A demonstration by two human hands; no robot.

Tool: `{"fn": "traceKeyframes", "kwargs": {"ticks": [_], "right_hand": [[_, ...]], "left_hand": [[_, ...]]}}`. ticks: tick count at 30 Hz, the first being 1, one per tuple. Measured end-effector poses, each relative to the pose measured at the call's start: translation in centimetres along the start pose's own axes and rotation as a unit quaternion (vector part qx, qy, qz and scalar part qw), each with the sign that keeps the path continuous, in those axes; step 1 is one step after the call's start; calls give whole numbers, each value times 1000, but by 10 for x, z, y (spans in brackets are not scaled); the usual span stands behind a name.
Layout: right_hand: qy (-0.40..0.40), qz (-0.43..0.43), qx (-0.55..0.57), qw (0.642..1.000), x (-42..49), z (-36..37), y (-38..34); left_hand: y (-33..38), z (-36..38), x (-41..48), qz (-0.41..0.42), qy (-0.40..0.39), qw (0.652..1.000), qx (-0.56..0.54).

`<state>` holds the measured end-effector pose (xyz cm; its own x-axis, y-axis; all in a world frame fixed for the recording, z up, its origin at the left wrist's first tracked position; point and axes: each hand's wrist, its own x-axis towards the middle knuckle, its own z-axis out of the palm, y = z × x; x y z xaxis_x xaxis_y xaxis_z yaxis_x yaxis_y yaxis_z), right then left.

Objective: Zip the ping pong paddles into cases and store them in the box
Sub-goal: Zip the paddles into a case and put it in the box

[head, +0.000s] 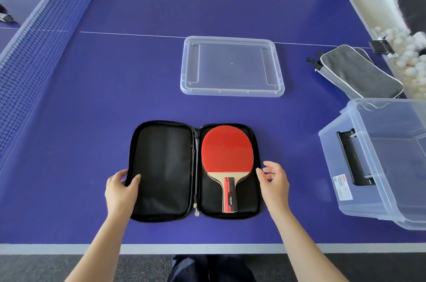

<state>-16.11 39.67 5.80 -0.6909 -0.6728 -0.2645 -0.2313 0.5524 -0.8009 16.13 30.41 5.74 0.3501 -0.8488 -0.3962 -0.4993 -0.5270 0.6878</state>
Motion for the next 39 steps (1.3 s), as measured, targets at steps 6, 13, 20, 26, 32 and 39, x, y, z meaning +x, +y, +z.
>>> {"fn": "traceKeyframes", "kwargs": {"ticks": [6,13,20,26,32,39], "right_hand": [[-89,-47,56,993,-24,26,-59],[-284,-28,190,939,-59,33,-127],[-185,-70,116,973,-41,9,-119],[-99,-3,95,991,4,-19,-80],[-93,74,75,990,33,-16,-26],[-109,101,42,988,41,-8,0]], "left_hand": [[29,-29,-54,96,-106,972,-187],[56,4,-113,248,-257,923,-142],[73,41,-123,306,-303,898,-87],[66,61,-94,263,-230,937,-23],[70,104,-79,264,-206,924,184],[62,136,-81,274,-194,892,303]]}}
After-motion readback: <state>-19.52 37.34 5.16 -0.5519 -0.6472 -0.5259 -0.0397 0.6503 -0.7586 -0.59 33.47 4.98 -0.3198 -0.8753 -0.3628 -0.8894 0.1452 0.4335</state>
